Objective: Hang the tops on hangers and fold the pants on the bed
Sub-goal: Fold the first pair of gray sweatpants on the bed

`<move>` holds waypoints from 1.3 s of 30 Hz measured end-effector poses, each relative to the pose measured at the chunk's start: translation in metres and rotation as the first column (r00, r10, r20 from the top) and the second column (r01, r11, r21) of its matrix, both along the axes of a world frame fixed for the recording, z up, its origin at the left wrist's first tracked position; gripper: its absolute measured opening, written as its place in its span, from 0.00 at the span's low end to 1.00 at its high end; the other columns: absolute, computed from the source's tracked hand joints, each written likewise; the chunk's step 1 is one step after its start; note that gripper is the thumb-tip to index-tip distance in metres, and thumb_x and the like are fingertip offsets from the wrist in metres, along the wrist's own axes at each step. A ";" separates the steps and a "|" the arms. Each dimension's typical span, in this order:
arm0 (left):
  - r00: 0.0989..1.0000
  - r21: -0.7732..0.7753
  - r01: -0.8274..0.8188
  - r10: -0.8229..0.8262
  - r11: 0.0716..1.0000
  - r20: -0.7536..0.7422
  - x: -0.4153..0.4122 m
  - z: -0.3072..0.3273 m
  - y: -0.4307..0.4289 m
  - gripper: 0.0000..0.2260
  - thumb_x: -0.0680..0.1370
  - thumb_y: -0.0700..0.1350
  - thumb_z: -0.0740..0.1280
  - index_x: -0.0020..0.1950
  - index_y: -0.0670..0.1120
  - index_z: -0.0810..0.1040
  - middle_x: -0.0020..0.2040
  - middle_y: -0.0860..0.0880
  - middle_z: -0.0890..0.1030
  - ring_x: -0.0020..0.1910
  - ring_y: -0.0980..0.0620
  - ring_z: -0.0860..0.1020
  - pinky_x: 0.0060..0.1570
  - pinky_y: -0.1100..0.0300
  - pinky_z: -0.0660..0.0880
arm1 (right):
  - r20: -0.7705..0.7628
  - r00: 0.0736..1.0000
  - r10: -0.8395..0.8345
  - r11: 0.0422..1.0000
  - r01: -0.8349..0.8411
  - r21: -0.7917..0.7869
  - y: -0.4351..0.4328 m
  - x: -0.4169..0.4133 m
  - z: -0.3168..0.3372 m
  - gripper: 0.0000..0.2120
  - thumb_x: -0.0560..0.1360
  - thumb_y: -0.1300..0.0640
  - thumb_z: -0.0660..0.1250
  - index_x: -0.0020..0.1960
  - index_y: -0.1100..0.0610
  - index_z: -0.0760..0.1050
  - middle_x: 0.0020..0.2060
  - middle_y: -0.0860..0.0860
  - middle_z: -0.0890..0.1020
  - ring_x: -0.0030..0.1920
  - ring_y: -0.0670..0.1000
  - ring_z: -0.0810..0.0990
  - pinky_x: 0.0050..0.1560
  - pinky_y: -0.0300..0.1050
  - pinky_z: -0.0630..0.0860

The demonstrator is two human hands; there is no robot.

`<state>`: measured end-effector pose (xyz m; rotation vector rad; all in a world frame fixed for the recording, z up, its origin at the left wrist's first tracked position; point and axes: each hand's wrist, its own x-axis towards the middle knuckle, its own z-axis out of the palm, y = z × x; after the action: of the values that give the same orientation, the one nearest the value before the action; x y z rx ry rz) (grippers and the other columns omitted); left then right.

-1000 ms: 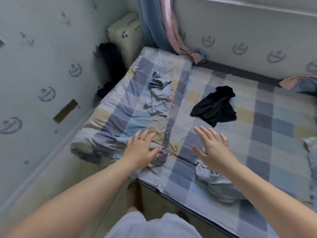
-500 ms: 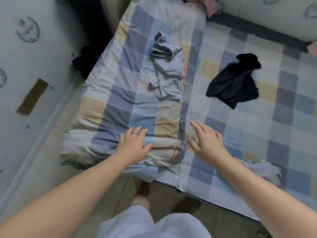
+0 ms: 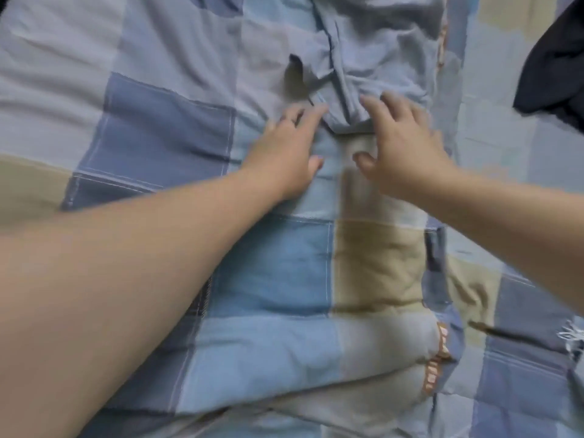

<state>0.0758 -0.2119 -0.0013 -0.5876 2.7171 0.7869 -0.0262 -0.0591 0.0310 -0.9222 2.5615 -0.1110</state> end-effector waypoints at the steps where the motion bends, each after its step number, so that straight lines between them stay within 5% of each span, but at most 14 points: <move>1: 0.999 0.010 -0.028 0.028 1.000 -0.045 -0.018 -0.013 -0.005 0.32 0.79 0.50 0.67 0.80 0.56 0.56 0.73 0.42 0.63 0.65 0.35 0.71 0.67 0.47 0.69 | -0.014 1.000 0.005 1.000 -0.005 -0.012 -0.007 -0.009 -0.015 0.35 0.75 0.49 0.67 0.78 0.46 0.56 0.78 0.51 0.58 0.77 0.60 0.56 0.71 0.67 0.62; 7: 0.973 -0.081 -0.201 0.189 0.976 -0.134 -0.058 -0.068 -0.011 0.17 0.82 0.50 0.58 0.71 0.59 0.70 0.71 0.39 0.66 0.55 0.33 0.77 0.50 0.50 0.71 | -0.113 0.991 -0.070 0.989 0.054 -0.137 -0.028 -0.027 -0.072 0.16 0.81 0.53 0.57 0.67 0.53 0.72 0.65 0.58 0.73 0.64 0.65 0.73 0.59 0.62 0.73; 10: 0.954 -0.028 -0.266 0.259 0.964 -0.149 -0.062 -0.071 -0.011 0.12 0.84 0.52 0.56 0.63 0.55 0.75 0.69 0.40 0.69 0.54 0.35 0.77 0.45 0.52 0.67 | -0.066 0.983 -0.169 0.969 0.153 -0.196 -0.034 -0.028 -0.075 0.16 0.83 0.51 0.54 0.64 0.51 0.76 0.62 0.55 0.79 0.63 0.63 0.75 0.58 0.58 0.73; 14: 0.958 0.060 -0.277 0.280 0.959 -0.062 -0.064 -0.050 -0.014 0.11 0.85 0.51 0.54 0.57 0.50 0.75 0.66 0.39 0.70 0.55 0.37 0.75 0.47 0.54 0.65 | 0.067 0.974 -0.219 0.968 0.225 -0.110 -0.032 -0.035 -0.052 0.15 0.83 0.51 0.56 0.63 0.47 0.78 0.58 0.55 0.82 0.61 0.63 0.76 0.52 0.53 0.71; 17: 0.976 0.084 -0.217 0.213 0.973 0.053 -0.046 -0.021 0.000 0.08 0.85 0.48 0.54 0.48 0.52 0.69 0.57 0.41 0.75 0.53 0.38 0.75 0.45 0.53 0.65 | 0.169 0.952 -0.254 0.967 0.255 0.016 -0.024 -0.035 -0.020 0.14 0.83 0.52 0.57 0.61 0.47 0.79 0.55 0.56 0.83 0.60 0.63 0.77 0.61 0.56 0.73; 21: 0.959 0.005 -0.147 0.142 0.989 0.247 0.023 0.018 0.042 0.06 0.85 0.46 0.55 0.50 0.52 0.69 0.54 0.44 0.78 0.53 0.38 0.77 0.43 0.51 0.65 | 0.244 0.947 -0.209 0.976 0.188 0.107 0.013 0.016 0.021 0.12 0.83 0.53 0.58 0.57 0.48 0.80 0.46 0.53 0.79 0.60 0.63 0.77 0.71 0.62 0.63; 27: 0.905 0.107 -0.086 0.033 0.991 0.424 0.161 0.108 0.138 0.11 0.85 0.49 0.54 0.60 0.46 0.73 0.59 0.42 0.74 0.59 0.38 0.74 0.49 0.49 0.70 | 0.486 0.854 -0.186 0.978 0.112 0.176 0.116 0.143 0.107 0.08 0.83 0.55 0.59 0.48 0.49 0.75 0.49 0.55 0.82 0.56 0.61 0.78 0.63 0.55 0.67; 32: 0.897 0.042 -0.127 0.097 0.991 0.430 0.218 0.200 0.212 0.12 0.85 0.48 0.53 0.61 0.45 0.71 0.63 0.42 0.70 0.62 0.39 0.68 0.57 0.47 0.68 | 0.580 0.774 -0.254 0.963 0.260 0.075 0.185 0.200 0.189 0.09 0.83 0.59 0.58 0.46 0.57 0.74 0.41 0.56 0.79 0.48 0.63 0.78 0.49 0.57 0.74; 36: 0.929 0.036 -0.277 0.259 0.960 0.264 0.230 0.266 0.258 0.13 0.84 0.48 0.55 0.62 0.44 0.74 0.70 0.47 0.68 0.66 0.42 0.65 0.62 0.47 0.64 | 0.576 0.791 -0.205 0.950 0.302 -0.077 0.218 0.210 0.264 0.09 0.82 0.60 0.59 0.48 0.59 0.77 0.39 0.54 0.80 0.42 0.58 0.76 0.38 0.49 0.67; 39: 0.869 0.143 -0.494 0.482 0.858 0.113 0.216 0.316 0.291 0.10 0.84 0.45 0.54 0.52 0.47 0.73 0.57 0.47 0.77 0.60 0.43 0.71 0.56 0.49 0.65 | 0.540 0.823 -0.175 0.911 0.344 -0.229 0.242 0.194 0.316 0.09 0.81 0.58 0.62 0.46 0.61 0.77 0.36 0.54 0.79 0.39 0.55 0.74 0.37 0.48 0.64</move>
<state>0.2914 0.0786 0.3149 -1.2680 2.4188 1.0705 0.1682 0.1834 0.3473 -0.5305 2.1734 -0.7681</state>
